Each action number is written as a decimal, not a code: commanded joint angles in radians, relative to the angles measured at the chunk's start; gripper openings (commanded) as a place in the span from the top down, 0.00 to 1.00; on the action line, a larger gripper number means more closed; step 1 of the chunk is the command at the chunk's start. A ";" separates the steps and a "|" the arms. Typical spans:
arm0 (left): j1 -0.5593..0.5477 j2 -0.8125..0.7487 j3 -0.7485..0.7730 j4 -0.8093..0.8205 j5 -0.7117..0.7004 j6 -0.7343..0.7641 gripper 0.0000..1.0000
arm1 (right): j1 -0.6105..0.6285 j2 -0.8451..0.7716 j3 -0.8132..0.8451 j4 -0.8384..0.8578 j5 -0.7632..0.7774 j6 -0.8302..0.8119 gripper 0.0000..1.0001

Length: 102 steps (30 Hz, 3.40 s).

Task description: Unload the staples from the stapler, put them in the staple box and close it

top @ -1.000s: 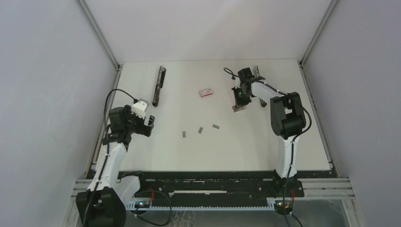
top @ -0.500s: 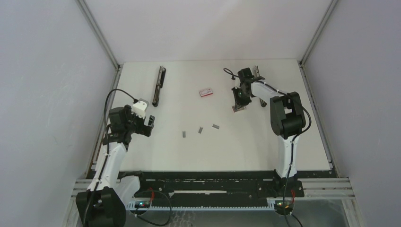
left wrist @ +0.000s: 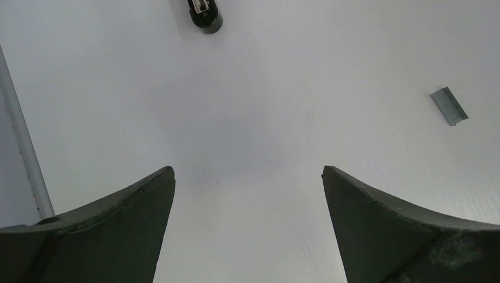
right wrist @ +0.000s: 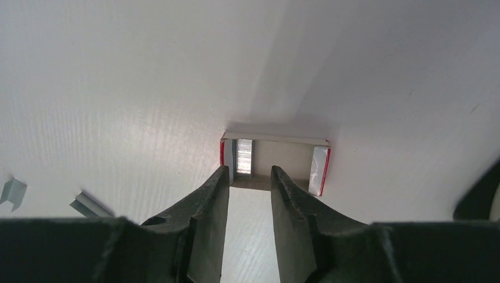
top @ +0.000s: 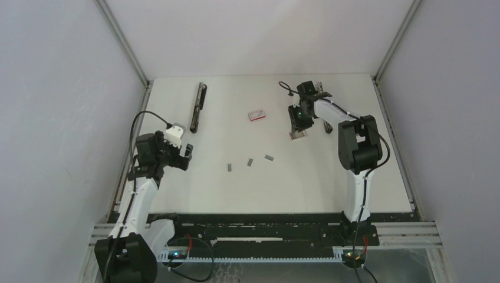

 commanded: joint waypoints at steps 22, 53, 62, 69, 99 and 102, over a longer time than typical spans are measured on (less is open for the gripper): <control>0.006 -0.011 0.006 0.023 0.015 0.007 0.00 | 0.166 -0.072 0.063 -0.135 -0.278 -0.389 0.55; 0.009 -0.026 0.002 0.022 0.014 0.007 0.00 | 0.300 0.042 0.051 -0.171 -0.154 -0.484 0.56; 0.011 -0.026 0.003 0.021 0.015 0.007 0.00 | 0.309 0.059 0.057 -0.179 -0.146 -0.482 0.61; 0.011 -0.026 0.004 0.021 0.016 0.007 0.00 | 0.318 0.065 0.059 -0.177 -0.136 -0.482 0.65; 0.016 -0.028 0.004 0.018 0.022 0.007 0.00 | 0.329 0.105 0.080 -0.193 -0.136 -0.467 0.87; 0.015 -0.026 0.004 0.018 0.022 0.009 0.00 | 0.330 0.106 0.083 -0.195 -0.130 -0.466 0.97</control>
